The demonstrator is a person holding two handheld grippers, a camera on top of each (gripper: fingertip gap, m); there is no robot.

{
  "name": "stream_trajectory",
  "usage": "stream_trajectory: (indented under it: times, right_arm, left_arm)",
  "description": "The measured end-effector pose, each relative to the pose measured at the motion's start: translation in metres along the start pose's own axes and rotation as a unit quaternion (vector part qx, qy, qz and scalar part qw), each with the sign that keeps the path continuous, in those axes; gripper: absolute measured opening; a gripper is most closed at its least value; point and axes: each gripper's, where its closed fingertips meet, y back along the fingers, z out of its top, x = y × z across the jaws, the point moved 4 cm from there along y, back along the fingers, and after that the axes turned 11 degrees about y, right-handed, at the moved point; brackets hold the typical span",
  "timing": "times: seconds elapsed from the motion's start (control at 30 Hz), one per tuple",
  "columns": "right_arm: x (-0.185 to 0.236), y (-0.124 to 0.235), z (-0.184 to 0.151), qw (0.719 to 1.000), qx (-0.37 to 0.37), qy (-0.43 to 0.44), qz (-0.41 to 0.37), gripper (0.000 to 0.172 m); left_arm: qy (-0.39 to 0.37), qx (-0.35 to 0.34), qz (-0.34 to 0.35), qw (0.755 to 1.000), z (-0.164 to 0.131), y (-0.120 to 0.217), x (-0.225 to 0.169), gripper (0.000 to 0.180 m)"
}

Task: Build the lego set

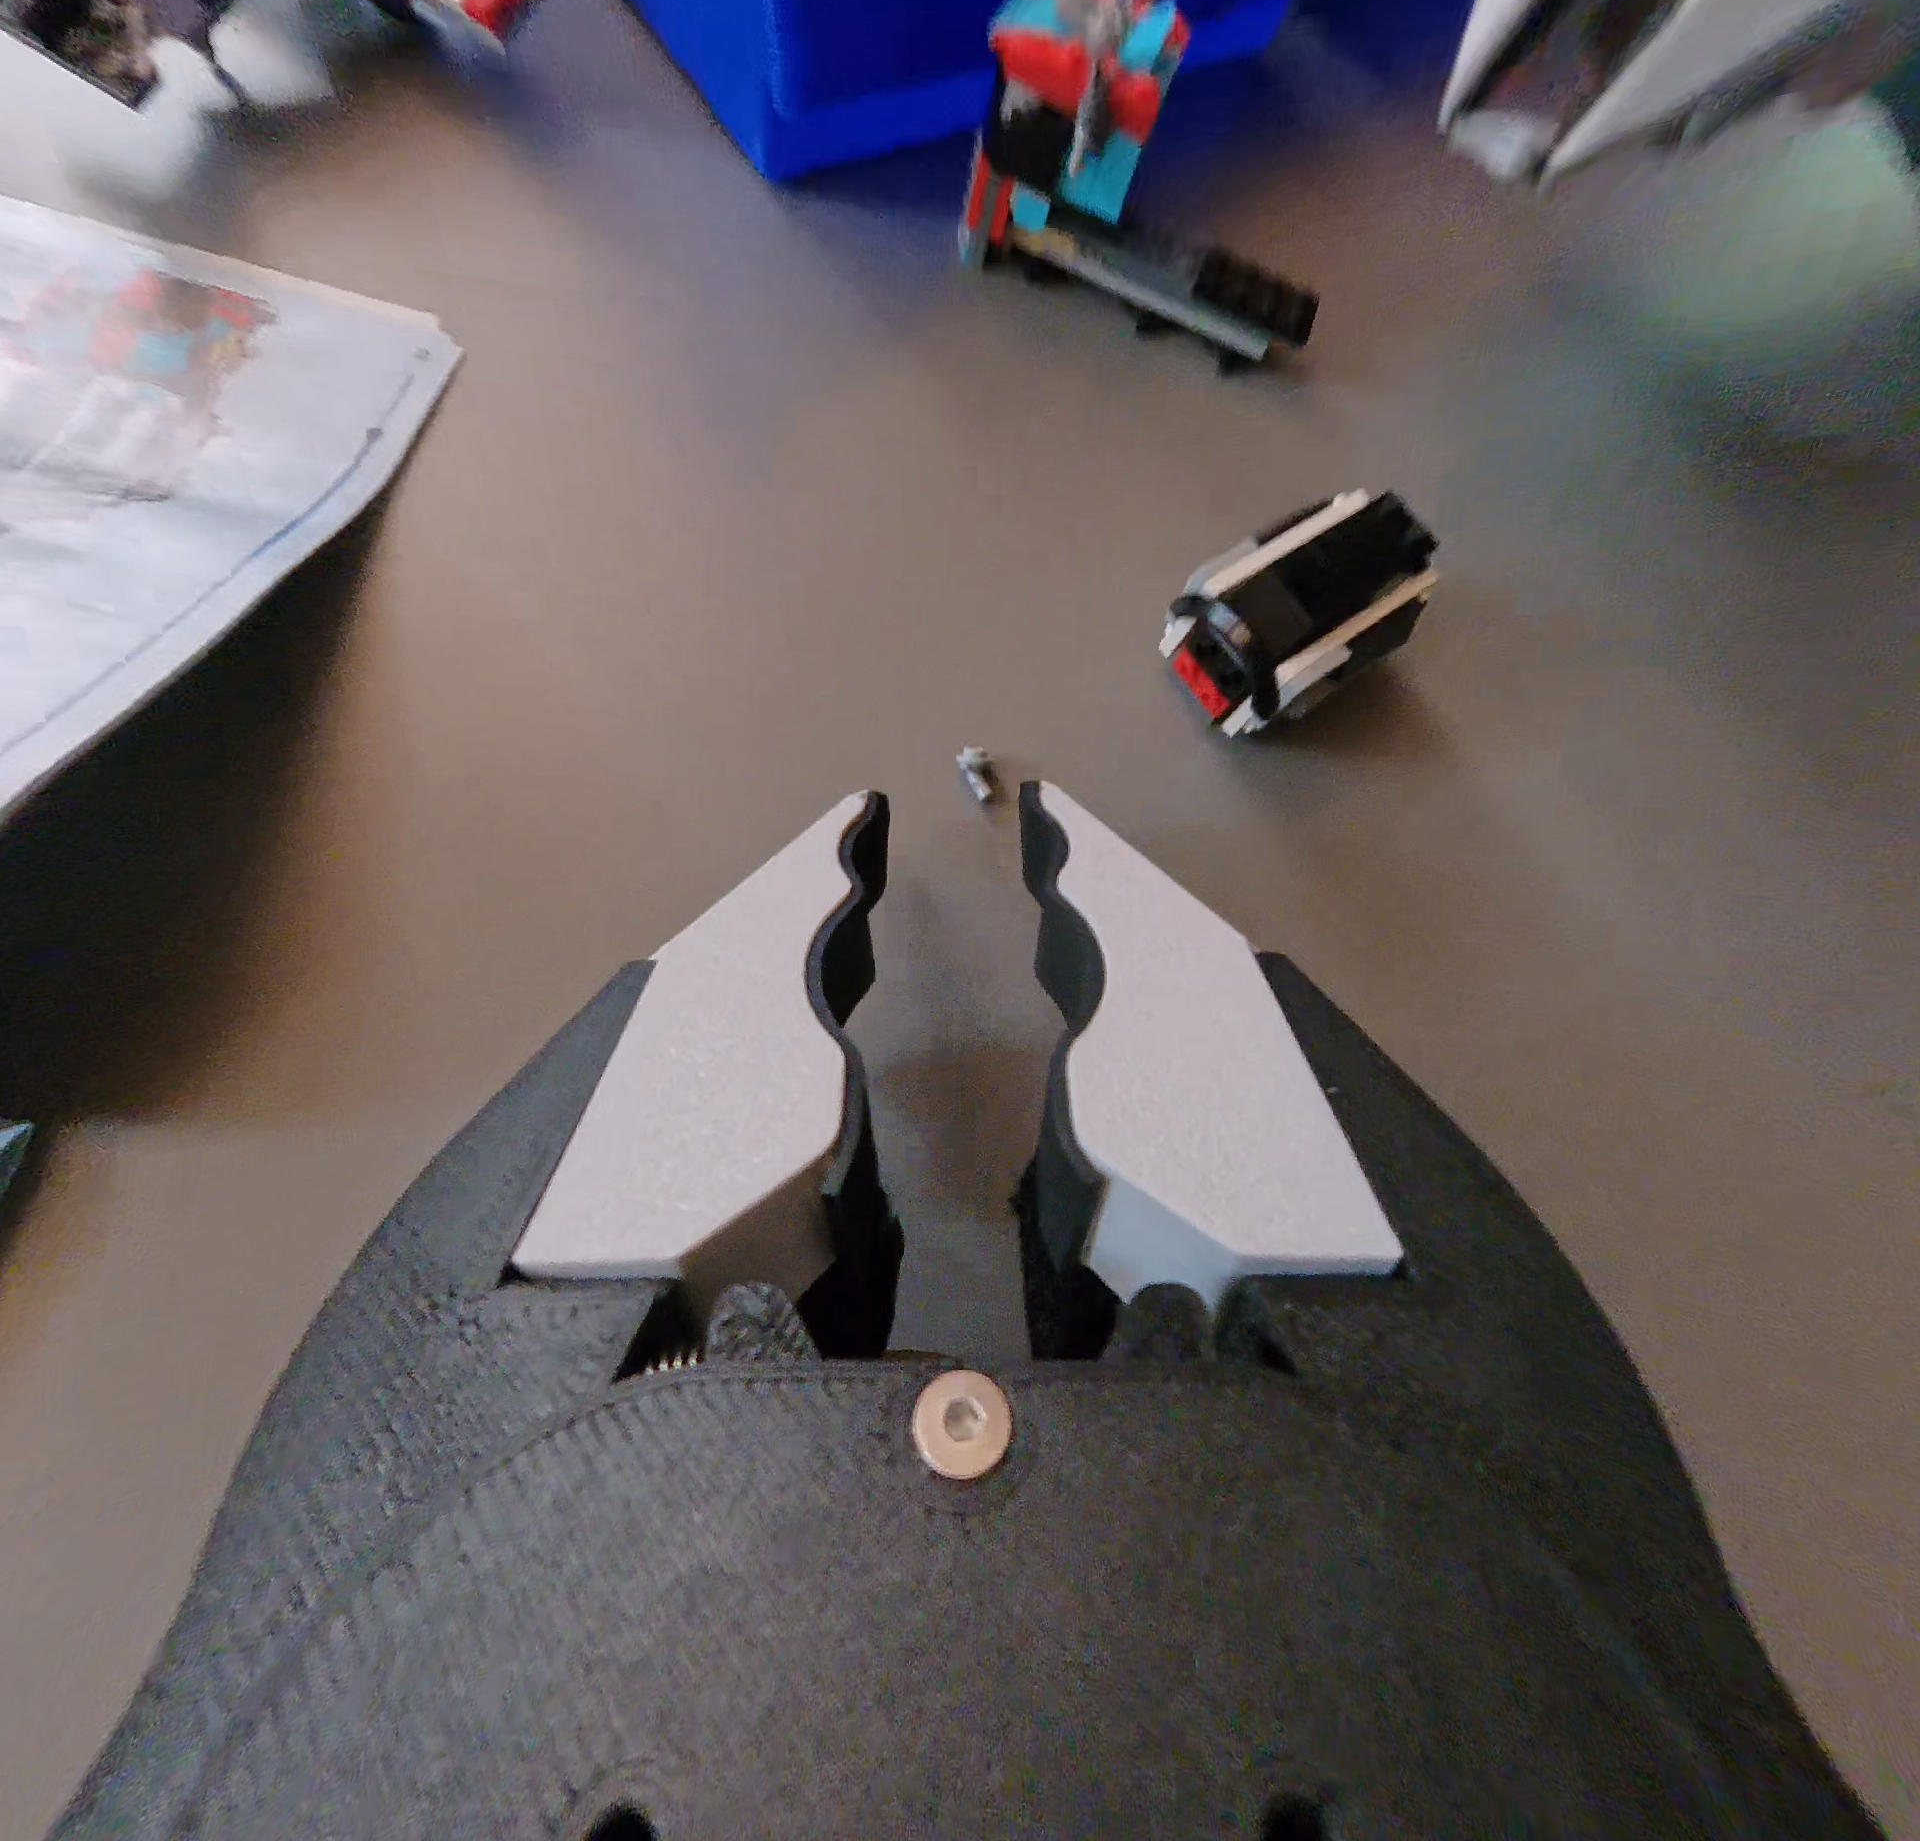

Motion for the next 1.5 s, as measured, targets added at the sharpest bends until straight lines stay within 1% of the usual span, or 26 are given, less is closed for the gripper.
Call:
stream_trajectory:
  times: [0.07,0.2,0.27,0.37,0.53,0.6,0.63,0.7,0.73,0.8,0.9,1.0,1.1,1.2,1.5]
  right_arm:
    - [-0.003,-0.011,0.01,1.0,-0.003,0.005,-0.001,0.018]
    - [-0.007,-0.033,0.02,1.0,-0.006,-0.001,-0.008,0.018]
    - [-0.009,-0.04,0.023,1.0,-0.013,-0.007,-0.011,0.018]
    - [-0.011,-0.047,0.027,0.999,-0.029,-0.012,-0.02,0.018]
    - [-0.015,-0.052,0.033,0.997,-0.066,-0.014,-0.038,0.017]
    - [-0.016,-0.052,0.034,0.995,-0.083,-0.011,-0.046,0.017]
    - [-0.016,-0.051,0.035,0.994,-0.094,-0.009,-0.05,0.017]
    - [-0.016,-0.05,0.038,0.991,-0.117,-0.002,-0.058,0.017]
    - [-0.017,-0.049,0.04,0.99,-0.129,0.003,-0.064,0.017]
    - [-0.018,-0.045,0.043,0.985,-0.151,0.018,-0.08,0.017]
    - [-0.022,-0.037,0.046,0.976,-0.179,0.047,-0.114,0.017]
    - [-0.026,-0.029,0.048,0.966,-0.199,0.072,-0.149,0.017]
    - [-0.03,-0.023,0.046,0.955,-0.203,0.106,-0.189,0.017]
    - [-0.032,-0.017,0.046,0.944,-0.206,0.138,-0.219,0.017]
    - [-0.032,-0.014,0.049,0.919,-0.2,0.199,-0.277,0.017]
  left_arm:
    - [-0.027,0.024,0.02,0.999,-0.004,-0.006,-0.003,0.025]
    - [-0.042,0.028,0.035,0.998,-0.002,-0.011,-0.006,0.021]
    - [-0.049,0.028,0.045,0.997,-0.001,-0.013,-0.006,0.015]
    - [-0.069,0.027,0.063,0.995,0.001,-0.016,-0.006,0.004]
    - [-0.068,0.023,0.06,0.996,0.005,-0.02,-0.006,0.004]
    - [-0.053,0.007,0.049,0.997,0.01,-0.019,-0.006,0.004]
    - [-0.035,-0.008,0.03,0.999,0.014,-0.018,-0.008,0.003]
    - [0.012,-0.053,-0.026,0.998,0.028,-0.01,-0.016,0.003]
    - [0.04,-0.081,-0.06,0.994,0.038,-0.004,-0.021,0.003]
    - [0.095,-0.139,-0.132,0.977,0.06,0.01,-0.029,0.003]
    - [0.162,-0.2,-0.225,0.94,0.089,0.024,-0.037,0.003]
    - [0.221,-0.219,-0.309,0.899,0.105,0.021,-0.044,0.003]
    - [0.274,-0.217,-0.371,0.86,0.111,0.008,-0.049,0.003]
    - [0.306,-0.211,-0.407,0.835,0.112,-0.001,-0.055,0.003]
    - [0.35,-0.204,-0.437,0.803,0.106,-0.008,-0.063,0.003]
